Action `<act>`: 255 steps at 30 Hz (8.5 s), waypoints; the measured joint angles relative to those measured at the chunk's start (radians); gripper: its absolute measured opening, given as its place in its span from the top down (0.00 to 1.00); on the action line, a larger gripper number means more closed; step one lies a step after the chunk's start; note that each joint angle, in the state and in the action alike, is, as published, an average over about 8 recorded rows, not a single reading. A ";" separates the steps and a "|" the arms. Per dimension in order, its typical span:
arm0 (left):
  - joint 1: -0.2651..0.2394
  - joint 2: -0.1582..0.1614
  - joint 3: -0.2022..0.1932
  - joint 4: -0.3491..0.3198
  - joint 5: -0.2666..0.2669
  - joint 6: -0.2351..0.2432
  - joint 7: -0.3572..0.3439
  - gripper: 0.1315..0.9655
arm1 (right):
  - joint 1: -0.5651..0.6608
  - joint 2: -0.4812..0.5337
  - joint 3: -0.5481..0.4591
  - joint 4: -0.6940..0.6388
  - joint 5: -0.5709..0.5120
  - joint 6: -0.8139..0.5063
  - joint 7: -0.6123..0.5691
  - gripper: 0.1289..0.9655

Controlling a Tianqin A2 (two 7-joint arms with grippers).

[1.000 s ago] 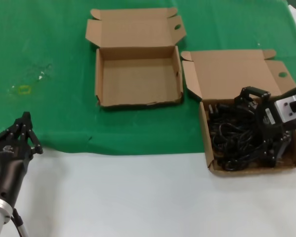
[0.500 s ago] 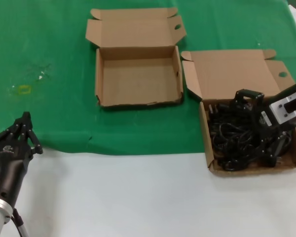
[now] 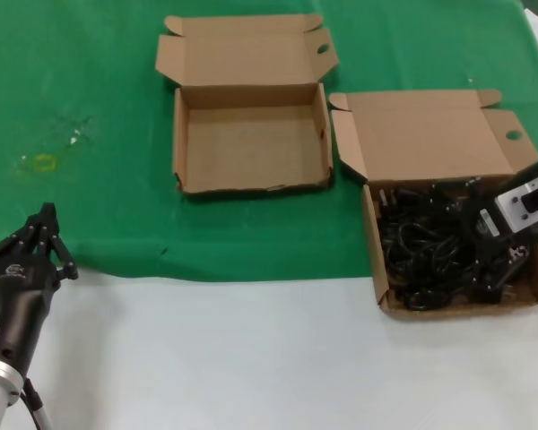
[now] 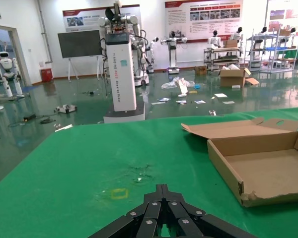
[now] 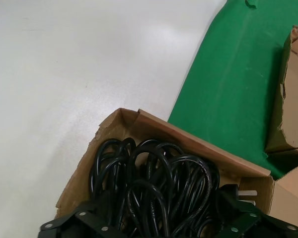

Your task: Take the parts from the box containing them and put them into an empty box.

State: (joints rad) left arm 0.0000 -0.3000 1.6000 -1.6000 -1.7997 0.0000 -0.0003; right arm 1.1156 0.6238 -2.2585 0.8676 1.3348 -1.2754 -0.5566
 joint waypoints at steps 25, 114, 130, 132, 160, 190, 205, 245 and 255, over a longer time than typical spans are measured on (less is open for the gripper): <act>0.000 0.000 0.000 0.000 0.000 0.000 0.000 0.99 | -0.026 0.023 0.024 0.040 -0.026 -0.025 0.043 0.70; 0.000 0.000 0.000 0.000 0.000 0.000 0.000 0.99 | 0.456 -0.621 -0.234 -0.735 0.222 0.354 -0.020 0.94; 0.000 0.000 0.000 0.000 0.000 0.000 0.000 0.99 | 0.386 -0.624 -0.486 -0.595 0.439 0.471 0.065 0.94; 0.000 0.000 0.000 0.000 0.000 0.000 0.000 0.99 | 0.376 -0.624 -0.490 -0.581 0.436 0.481 0.074 0.94; 0.000 0.000 0.000 0.000 0.000 0.000 0.000 0.99 | 0.327 -0.624 -0.495 -0.541 0.412 0.591 0.083 0.86; 0.000 0.000 0.000 0.000 0.000 0.000 0.000 0.93 | 0.259 -0.609 -0.439 -0.480 0.435 0.627 0.095 0.25; 0.000 0.000 0.000 0.000 0.000 0.000 0.000 0.70 | -0.014 -0.552 -0.220 -0.238 0.441 0.756 0.187 0.05; 0.000 0.000 0.000 0.000 0.000 0.000 0.001 0.01 | -0.786 -0.392 0.395 0.442 0.458 1.120 0.446 0.00; 0.000 0.000 0.000 0.000 0.000 0.000 0.000 0.00 | -0.979 -0.352 0.549 0.612 0.462 1.211 0.511 0.00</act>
State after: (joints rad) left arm 0.0000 -0.3000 1.6000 -1.6000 -1.7999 0.0000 0.0001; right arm 0.1368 0.2716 -1.7093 1.4795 1.7969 -0.0646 -0.0459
